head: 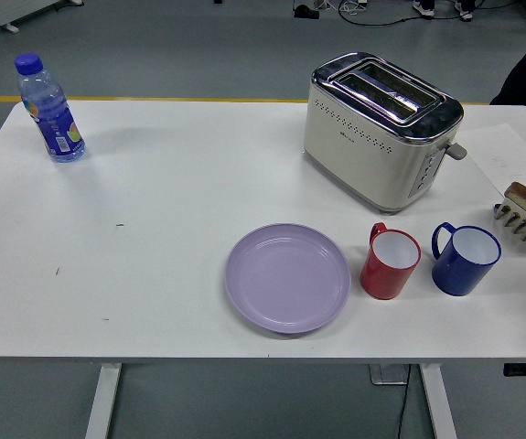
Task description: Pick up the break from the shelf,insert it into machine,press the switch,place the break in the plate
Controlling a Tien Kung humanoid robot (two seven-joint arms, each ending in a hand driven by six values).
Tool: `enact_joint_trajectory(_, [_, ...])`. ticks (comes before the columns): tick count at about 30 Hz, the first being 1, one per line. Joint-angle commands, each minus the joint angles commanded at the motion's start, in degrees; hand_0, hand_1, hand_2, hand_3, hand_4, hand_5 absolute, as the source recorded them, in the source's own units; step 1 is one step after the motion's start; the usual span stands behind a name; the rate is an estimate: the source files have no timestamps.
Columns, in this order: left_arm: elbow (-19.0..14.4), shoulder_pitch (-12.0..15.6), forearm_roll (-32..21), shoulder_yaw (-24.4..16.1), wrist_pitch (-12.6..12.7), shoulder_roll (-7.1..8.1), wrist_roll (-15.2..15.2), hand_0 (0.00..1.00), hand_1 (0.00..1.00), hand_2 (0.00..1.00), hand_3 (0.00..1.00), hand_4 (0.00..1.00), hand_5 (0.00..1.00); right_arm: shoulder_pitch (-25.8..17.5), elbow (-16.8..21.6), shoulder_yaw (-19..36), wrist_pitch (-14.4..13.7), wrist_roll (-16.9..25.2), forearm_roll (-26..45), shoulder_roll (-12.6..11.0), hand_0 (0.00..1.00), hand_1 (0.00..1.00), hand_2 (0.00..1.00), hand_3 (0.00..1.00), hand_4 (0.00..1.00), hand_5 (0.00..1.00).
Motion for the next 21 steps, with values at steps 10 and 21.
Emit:
enact_joint_trajectory(10, [0.0,-0.17,0.12,0.04,0.01,0.15,0.03,0.693,0.602,0.72,0.679,0.503,0.968,1.64,3.39,-4.19,5.35,-6.26,-21.23,-1.96,0.93,0.829,0.893,0.864,0.811,0.036])
enact_joint_trajectory(21, [0.0,-0.25,0.0,0.26,0.11,0.21,0.13,0.694,0.598,0.718,0.679,0.505,0.966,5.31,2.82,-10.2,7.97,-10.47,-48.04,-2.23,0.927,0.82,0.867,0.84,0.821,0.062])
